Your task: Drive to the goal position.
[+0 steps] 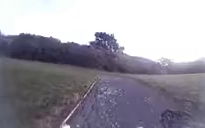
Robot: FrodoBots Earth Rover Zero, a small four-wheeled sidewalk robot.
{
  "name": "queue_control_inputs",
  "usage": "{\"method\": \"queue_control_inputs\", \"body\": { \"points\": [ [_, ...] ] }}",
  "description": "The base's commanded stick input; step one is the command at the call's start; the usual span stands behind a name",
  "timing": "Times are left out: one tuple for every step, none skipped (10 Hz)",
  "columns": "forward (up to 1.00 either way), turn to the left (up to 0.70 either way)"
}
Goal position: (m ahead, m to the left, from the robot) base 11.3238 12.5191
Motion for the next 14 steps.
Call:
{"method": "queue_control_inputs", "body": {
  "points": [
    [1.0,0.0],
    [1.0,0.0],
    [1.0,0.0],
    [1.0,0.0],
    [1.0,0.0],
    [1.0,0.0],
    [1.0,0.0],
    [1.0,-0.01],
    [1.0,-0.11],
    [1.0,-0.35],
    [1.0,-0.31],
    [1.0,-0.13],
    [1.0,0.0],
    [1.0,0.0]
  ]
}}
